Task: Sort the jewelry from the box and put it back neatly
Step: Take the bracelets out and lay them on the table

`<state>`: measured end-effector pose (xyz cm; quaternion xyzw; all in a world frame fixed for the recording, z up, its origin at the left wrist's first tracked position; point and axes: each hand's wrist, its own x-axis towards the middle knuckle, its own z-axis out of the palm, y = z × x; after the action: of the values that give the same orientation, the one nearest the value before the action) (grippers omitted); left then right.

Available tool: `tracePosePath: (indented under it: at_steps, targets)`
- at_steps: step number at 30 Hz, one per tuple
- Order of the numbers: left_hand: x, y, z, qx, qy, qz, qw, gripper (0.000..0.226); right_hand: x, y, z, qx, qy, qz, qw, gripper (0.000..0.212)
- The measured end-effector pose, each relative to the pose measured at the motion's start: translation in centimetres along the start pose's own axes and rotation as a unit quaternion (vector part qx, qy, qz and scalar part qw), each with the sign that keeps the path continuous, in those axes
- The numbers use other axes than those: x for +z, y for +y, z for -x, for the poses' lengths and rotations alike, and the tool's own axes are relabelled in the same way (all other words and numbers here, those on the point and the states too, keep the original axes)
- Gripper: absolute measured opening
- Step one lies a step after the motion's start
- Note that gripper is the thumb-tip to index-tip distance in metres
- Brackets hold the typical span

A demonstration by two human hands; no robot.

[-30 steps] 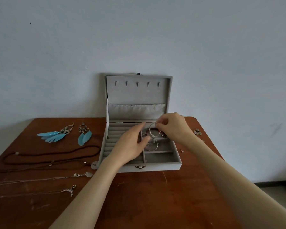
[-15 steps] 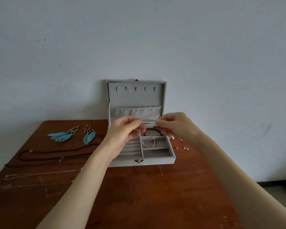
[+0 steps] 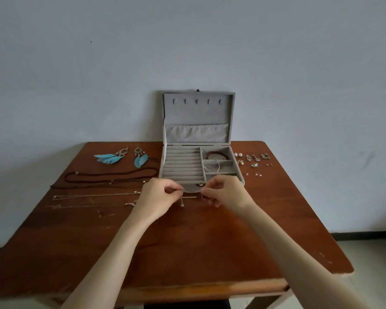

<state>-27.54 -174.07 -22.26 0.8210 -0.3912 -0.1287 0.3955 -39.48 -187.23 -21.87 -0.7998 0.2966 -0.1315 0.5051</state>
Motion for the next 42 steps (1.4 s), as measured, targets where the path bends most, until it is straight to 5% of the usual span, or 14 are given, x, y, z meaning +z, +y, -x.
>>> tracePosePath:
  at_steps: [4, 8, 11, 19, 26, 36, 42]
  targets:
    - [1.4, -0.9, 0.3, 0.010, 0.083, -0.054, 0.995, 0.015, 2.3, 0.9, -0.4, -0.034, 0.076, 0.113, 0.990, 0.024]
    - [2.2, -1.4, 0.3, 0.027, 0.134, -0.068, 0.988, 0.014, 3.3, 1.2, -0.7, -0.069, 0.110, 0.157, 0.979, 0.007]
    - [2.4, -1.7, 0.1, 0.040, 0.141, -0.082, 0.986, 0.012, 3.5, 1.4, -0.9, -0.093, 0.132, 0.188, 0.969, 0.014]
    - [1.0, -1.9, -1.0, 0.109, 0.160, -0.084, 0.977, 0.013, 0.5, 1.2, -0.5, -0.125, 0.242, 0.133, 0.953, 0.024]
    - [1.8, -0.3, -6.1, 0.138, 0.023, -0.189, 0.972, 0.043, -3.7, 1.5, -7.6, -0.114, 0.217, 0.269, 0.931, 0.023]
    - [3.4, -1.5, -7.9, 0.104, -0.052, -0.336, 0.935, 0.050, -4.1, 0.7, -13.6, -0.029, 0.118, 0.549, 0.827, 0.033]
    - [3.2, -1.4, -7.9, 0.104, -0.047, -0.291, 0.950, 0.048, -5.0, 0.4, -13.5, -0.025, 0.127, 0.502, 0.855, 0.021]
